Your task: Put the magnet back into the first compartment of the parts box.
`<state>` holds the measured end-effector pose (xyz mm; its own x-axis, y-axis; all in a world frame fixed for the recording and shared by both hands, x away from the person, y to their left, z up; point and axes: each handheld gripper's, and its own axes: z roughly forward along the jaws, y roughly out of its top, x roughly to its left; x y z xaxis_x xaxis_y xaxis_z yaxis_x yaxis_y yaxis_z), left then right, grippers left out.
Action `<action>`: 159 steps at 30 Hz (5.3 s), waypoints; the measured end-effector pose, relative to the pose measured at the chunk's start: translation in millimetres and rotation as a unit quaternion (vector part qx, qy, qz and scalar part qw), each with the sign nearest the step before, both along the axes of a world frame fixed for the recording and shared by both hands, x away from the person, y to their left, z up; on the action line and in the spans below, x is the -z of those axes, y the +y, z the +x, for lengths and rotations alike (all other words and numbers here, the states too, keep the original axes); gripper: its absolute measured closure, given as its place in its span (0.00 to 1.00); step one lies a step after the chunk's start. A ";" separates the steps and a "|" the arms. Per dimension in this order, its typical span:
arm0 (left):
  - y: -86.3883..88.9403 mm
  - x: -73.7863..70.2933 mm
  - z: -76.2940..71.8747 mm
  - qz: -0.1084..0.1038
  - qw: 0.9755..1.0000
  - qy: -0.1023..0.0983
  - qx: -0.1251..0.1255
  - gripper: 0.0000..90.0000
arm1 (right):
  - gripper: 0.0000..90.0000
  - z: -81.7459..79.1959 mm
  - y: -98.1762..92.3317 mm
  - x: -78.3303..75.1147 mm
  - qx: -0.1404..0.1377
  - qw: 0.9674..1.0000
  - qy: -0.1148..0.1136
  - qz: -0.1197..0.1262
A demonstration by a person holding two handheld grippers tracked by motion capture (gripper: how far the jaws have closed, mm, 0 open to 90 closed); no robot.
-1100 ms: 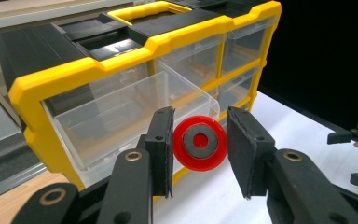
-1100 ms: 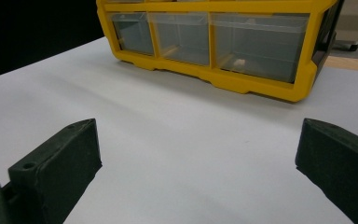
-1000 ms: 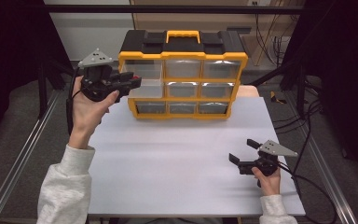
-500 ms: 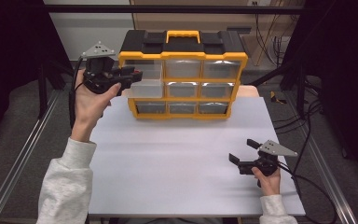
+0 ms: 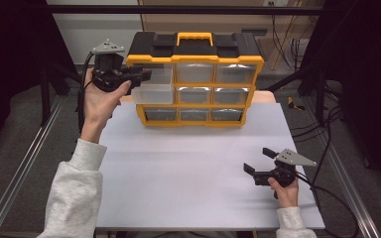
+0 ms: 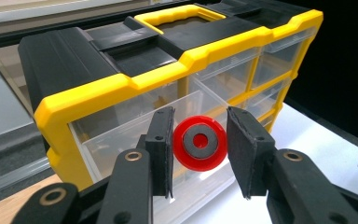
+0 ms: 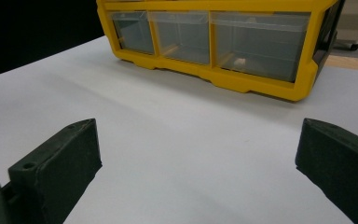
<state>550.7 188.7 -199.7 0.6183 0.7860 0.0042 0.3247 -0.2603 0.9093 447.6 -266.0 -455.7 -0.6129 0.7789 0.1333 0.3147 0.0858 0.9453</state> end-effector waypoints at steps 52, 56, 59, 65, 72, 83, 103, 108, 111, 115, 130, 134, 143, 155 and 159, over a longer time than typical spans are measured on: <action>-4.2 28.4 32.3 0.036 0.999 0.027 -0.023 0.69 | 0.00 0.0 0.5 0.4 -0.002 1.000 0.002 0.001; -4.7 28.8 33.3 0.039 0.998 0.028 -0.028 0.68 | 0.00 0.1 0.5 0.4 -0.002 1.000 0.002 0.000; -4.4 28.8 33.2 0.038 0.998 0.026 -0.031 0.65 | 0.00 -0.1 0.4 0.2 -0.002 1.000 0.002 0.002; -1.8 25.9 30.7 0.031 0.999 0.018 -0.033 0.56 | 0.00 0.2 0.6 0.4 -0.002 1.000 0.003 0.001; 2.9 19.2 19.3 0.010 1.000 -0.004 -0.027 0.46 | 0.00 0.1 0.2 0.0 -0.001 1.000 0.002 0.003; 11.1 20.3 0.2 -0.013 0.999 -0.037 -0.002 0.22 | 0.00 0.1 0.0 -0.1 0.001 1.000 0.002 0.003; 31.7 34.8 -43.0 -0.045 0.997 -0.061 0.034 0.02 | 0.00 0.1 0.0 -0.1 0.001 1.000 0.001 0.003; 35.3 46.2 -51.5 -0.047 0.996 -0.064 0.037 0.02 | 0.00 0.3 0.0 0.0 0.001 1.000 0.001 0.002; 37.4 56.9 -58.8 -0.045 0.996 -0.068 0.038 0.01 | 0.00 0.1 -0.2 -0.2 0.001 1.000 0.000 0.003; 39.6 67.2 -64.4 -0.040 0.996 -0.070 0.039 0.01 | 0.00 0.1 -0.4 -0.3 0.001 1.000 0.000 0.003; 44.7 114.2 -79.1 -0.057 0.995 -0.059 0.052 0.01 | 0.00 -0.2 -0.3 -0.4 0.001 1.000 0.001 0.005; 45.0 127.7 -80.0 -0.053 0.996 -0.053 0.052 0.01 | 0.00 -0.1 -0.2 -0.4 0.001 1.000 0.002 0.005; 47.7 158.9 -83.5 -0.052 0.996 -0.045 0.056 0.01 | 0.00 -0.4 -0.4 -0.6 0.001 1.000 0.000 0.005; 53.3 191.4 -88.0 -0.053 0.996 -0.035 0.055 0.01 | 0.00 -0.3 0.2 -0.2 0.001 1.000 0.002 0.005; 57.6 200.2 -89.8 -0.062 0.996 -0.034 0.054 0.01 | 0.00 -0.4 -0.2 -0.4 0.001 1.000 0.002 0.006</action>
